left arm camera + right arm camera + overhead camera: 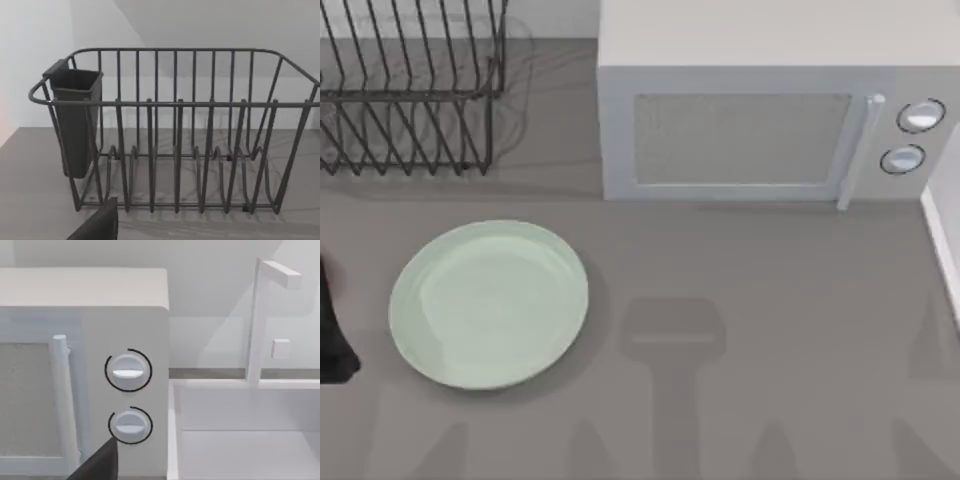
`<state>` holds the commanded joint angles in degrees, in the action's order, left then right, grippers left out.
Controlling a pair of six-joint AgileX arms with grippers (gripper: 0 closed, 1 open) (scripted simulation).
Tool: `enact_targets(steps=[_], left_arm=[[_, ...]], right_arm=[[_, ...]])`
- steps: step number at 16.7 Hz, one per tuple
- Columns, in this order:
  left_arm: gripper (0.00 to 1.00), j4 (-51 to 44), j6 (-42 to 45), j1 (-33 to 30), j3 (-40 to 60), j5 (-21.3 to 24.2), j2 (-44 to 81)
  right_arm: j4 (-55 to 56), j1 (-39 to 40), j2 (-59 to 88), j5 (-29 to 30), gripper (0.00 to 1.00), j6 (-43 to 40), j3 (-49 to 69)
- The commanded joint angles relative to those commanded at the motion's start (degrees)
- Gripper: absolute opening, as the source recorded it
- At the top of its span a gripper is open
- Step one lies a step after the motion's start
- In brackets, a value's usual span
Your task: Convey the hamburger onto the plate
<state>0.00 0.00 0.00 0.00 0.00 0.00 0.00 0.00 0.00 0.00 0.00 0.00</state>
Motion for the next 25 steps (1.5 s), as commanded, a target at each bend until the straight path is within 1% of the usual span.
enact_targets(steps=[4,6,8,11,19,22,25], left_arm=[[1.00,-0.96,1.60,0.01,1.09,0.01,1.68],[1.00,-3.18,5.23,-0.01,3.60,0.10,5.71],[1.00,-6.53,10.61,-0.07,7.40,0.27,12.23],[1.00,-13.22,20.75,-0.05,15.03,0.61,26.55],[1.00,-35.98,49.34,2.25,41.91,1.19,75.34],[1.00,-43.95,57.78,3.93,52.59,1.13,89.18],[1.00,-50.42,64.20,5.82,62.92,0.93,100.22]], right_arm=[[0.00,0.00,0.00,0.00,1.00,0.00,0.00],[0.00,0.00,0.00,0.00,1.00,0.00,0.00],[0.00,0.00,0.00,0.00,1.00,0.00,0.00],[0.00,0.00,0.00,0.00,1.00,0.00,0.00],[0.00,0.00,0.00,0.00,1.00,0.00,0.00],[0.00,0.00,0.00,0.00,1.00,0.00,0.00],[0.00,0.00,0.00,0.00,1.00,0.00,0.00]])
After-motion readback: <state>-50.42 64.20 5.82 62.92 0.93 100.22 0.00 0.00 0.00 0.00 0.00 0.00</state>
